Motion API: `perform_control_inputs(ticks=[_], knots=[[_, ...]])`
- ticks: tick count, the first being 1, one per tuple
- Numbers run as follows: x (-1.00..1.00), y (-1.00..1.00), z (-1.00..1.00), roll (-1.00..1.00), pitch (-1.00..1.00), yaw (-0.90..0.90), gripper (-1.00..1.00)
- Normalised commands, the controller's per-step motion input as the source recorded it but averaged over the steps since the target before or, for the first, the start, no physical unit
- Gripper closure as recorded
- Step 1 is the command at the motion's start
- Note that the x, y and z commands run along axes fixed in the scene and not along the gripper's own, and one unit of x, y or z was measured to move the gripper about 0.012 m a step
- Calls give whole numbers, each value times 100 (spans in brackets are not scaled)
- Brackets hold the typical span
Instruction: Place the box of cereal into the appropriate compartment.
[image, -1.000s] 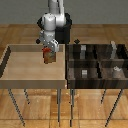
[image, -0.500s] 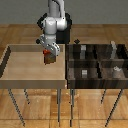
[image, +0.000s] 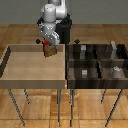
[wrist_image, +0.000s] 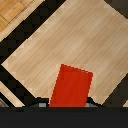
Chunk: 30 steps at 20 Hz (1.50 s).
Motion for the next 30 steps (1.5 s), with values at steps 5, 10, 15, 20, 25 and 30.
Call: perform_control_inputs(ticks=[5, 10, 15, 20, 25, 30], knots=[[0, 20, 40, 0, 0, 0, 100], [0, 100, 0, 0, 0, 0, 100], [0, 100, 0, 0, 0, 0, 100], [0, 100, 0, 0, 0, 0, 100], [0, 100, 0, 0, 0, 0, 100], [0, 100, 0, 0, 0, 0, 100]])
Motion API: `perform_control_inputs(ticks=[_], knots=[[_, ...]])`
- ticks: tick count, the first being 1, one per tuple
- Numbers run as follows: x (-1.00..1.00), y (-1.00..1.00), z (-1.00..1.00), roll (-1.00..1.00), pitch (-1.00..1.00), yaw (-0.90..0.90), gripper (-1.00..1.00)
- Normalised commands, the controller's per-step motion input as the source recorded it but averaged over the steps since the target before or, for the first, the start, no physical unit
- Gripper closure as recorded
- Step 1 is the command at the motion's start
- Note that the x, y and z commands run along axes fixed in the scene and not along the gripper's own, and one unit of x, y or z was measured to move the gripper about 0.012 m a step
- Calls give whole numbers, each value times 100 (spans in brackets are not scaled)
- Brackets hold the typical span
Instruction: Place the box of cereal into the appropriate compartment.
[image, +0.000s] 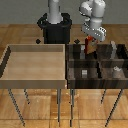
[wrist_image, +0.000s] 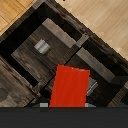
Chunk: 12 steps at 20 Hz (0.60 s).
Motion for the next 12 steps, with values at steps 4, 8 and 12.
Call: perform_control_inputs(ticks=[4, 8, 12], knots=[[0, 100, 0, 0, 0, 0, 100], [0, 100, 0, 0, 0, 0, 100], [0, 100, 0, 0, 0, 0, 100]])
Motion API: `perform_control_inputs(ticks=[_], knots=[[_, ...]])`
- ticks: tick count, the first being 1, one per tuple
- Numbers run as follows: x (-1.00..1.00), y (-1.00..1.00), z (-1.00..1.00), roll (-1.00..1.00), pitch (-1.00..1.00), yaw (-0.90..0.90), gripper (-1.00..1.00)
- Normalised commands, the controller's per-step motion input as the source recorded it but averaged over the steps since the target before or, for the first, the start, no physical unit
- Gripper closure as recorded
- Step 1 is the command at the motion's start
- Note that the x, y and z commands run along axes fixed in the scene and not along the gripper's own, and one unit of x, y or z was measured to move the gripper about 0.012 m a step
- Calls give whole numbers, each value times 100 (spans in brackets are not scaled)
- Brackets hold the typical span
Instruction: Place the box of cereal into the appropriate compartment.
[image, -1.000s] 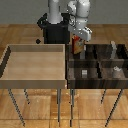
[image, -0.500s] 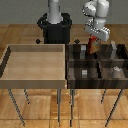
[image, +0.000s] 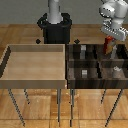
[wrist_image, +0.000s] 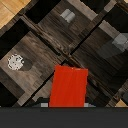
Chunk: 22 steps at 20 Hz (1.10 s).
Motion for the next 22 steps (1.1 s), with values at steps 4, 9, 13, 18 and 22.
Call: perform_control_inputs(ticks=[4, 9, 13, 18, 22], knots=[[-33, 25, 0, 0, 0, 0, 100], [-40, 0, -20, 0, 0, 0, 100], [0, 0, -50, 0, 0, 0, 100], [-7, 0, -20, 0, 0, 0, 100], [0, 0, 0, 0, 0, 0, 100]])
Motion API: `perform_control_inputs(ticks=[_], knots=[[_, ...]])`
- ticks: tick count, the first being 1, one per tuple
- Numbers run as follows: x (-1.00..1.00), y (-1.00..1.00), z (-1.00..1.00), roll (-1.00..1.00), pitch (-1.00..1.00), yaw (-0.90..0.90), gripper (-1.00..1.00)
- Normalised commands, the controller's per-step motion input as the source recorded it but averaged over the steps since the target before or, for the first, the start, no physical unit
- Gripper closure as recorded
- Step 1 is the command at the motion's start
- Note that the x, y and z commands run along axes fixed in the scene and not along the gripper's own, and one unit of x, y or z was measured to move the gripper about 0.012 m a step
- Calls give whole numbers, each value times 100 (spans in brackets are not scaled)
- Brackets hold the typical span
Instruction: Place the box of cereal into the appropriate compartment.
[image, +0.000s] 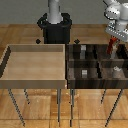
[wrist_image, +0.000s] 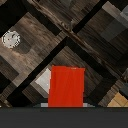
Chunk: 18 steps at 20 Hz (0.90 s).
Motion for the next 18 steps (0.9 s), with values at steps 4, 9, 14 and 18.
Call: perform_control_inputs(ticks=[4, 9, 14, 18], knots=[[0, 0, -50, 0, 0, 0, 100], [0, 0, -100, 0, 0, 0, -100], [0, 0, 0, 0, 0, 0, -100], [0, 0, 0, 0, 0, 0, -100]])
